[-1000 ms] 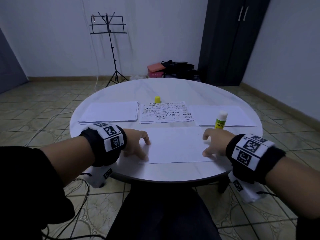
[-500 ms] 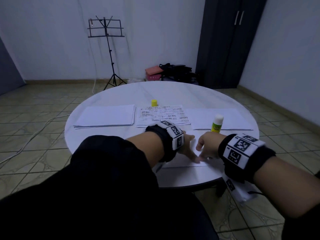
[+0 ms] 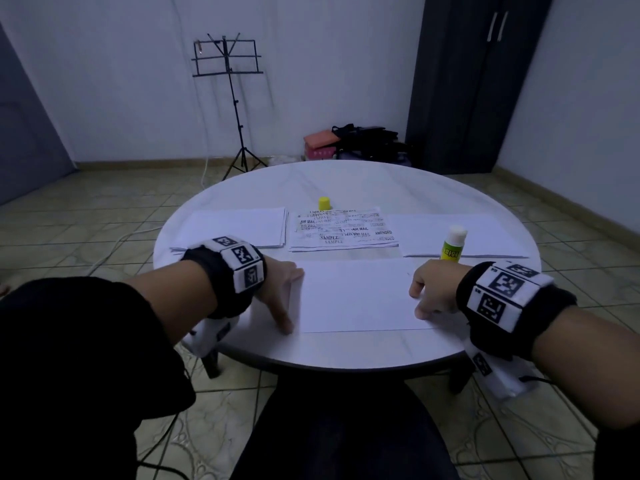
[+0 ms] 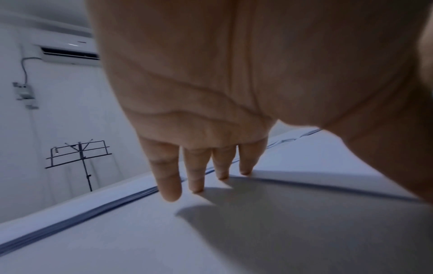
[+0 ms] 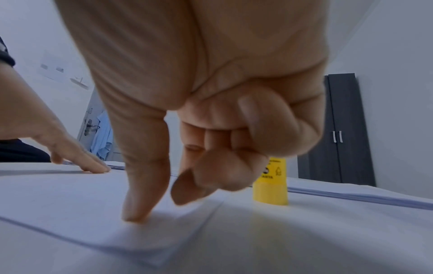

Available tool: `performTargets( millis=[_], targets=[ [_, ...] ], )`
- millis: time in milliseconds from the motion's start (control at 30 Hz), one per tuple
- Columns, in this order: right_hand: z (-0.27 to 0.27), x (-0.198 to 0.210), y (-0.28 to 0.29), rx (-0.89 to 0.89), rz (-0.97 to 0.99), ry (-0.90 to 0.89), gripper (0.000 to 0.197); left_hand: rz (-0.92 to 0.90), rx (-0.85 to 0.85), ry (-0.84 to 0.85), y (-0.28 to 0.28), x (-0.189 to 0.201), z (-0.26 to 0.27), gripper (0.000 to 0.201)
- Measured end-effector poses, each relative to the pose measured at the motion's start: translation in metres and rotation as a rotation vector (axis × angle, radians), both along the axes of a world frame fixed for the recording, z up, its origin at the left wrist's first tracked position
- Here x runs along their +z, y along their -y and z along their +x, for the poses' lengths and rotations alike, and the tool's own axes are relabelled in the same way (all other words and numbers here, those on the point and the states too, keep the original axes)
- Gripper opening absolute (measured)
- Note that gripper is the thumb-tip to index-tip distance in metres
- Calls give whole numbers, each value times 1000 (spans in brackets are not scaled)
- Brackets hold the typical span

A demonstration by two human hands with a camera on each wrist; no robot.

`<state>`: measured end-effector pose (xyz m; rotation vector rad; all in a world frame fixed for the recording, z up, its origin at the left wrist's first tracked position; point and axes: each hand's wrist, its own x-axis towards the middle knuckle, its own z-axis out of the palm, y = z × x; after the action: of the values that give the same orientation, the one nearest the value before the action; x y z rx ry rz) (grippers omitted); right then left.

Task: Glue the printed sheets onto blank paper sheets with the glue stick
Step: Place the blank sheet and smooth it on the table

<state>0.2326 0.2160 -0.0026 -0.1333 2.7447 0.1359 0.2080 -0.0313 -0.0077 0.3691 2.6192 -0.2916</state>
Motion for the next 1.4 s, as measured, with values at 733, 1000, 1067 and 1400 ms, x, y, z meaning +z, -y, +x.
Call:
performTargets(
  millis=[733, 1000, 1067, 1400],
  targets=[
    [-8, -4, 120, 326, -217, 49, 58, -52, 13, -24, -1, 2, -1, 103],
    [-26, 0, 77, 207, -136, 70, 71, -61, 2, -19, 18, 2, -5, 118],
    [-28, 1, 59, 159, -133, 79, 75, -54, -13, -25, 21, 0, -5, 120],
    [-18, 3, 6, 56, -52, 153, 92, -28, -5, -46, 19, 0, -6, 115]
  ],
)
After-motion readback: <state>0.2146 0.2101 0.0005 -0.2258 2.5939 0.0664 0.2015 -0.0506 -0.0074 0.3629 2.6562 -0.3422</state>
